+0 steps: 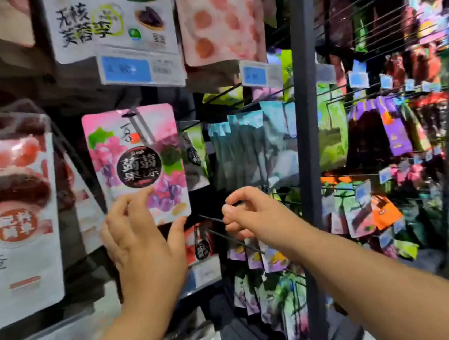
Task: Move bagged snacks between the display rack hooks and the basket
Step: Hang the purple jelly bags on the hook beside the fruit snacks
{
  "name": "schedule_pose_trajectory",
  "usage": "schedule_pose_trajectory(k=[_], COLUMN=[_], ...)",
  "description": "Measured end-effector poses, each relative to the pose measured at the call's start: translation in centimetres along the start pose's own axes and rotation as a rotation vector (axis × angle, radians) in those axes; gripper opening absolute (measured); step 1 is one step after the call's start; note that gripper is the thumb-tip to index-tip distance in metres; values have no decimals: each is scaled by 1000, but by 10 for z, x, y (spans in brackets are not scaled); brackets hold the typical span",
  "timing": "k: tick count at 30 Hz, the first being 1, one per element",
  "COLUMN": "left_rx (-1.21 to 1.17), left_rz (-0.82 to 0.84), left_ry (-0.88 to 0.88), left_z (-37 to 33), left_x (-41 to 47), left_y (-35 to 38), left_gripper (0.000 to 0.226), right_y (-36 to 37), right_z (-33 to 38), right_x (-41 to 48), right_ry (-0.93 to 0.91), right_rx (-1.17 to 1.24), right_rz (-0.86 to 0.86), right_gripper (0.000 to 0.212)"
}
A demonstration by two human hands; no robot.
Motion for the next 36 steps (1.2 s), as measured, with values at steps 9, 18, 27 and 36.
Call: schedule_pose_trajectory(k=[9,18,27,36], left_rx=[-314,-329,-69,-11], left_rz=[613,1203,1421,1439], left_ry=[85,291,704,730], left_z=[-87,-155,-168,-172], left_x=[-159,-301,-354,-361], left_y=[116,191,196,198], left_gripper=[46,49,112,115], right_y=[-147,-270,-334,-365], right_z=[-68,-115,-156,-189], right_x=[-149,-325,-399,-385], right_ry=[316,718,928,1010], right_rx=[-458,-959,-1057,-1027], right_rz=[-148,-223,-172,-214], right_gripper=[17,8,45,47])
Point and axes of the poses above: each hand's wrist, its own x-axis towards the middle knuckle, its own y-axis out of the palm, z = x × y, the point moved 2 cm from there along x, towards the middle knuckle, and after that the axes turned 2 degrees about -y, right-handed, at the moved point
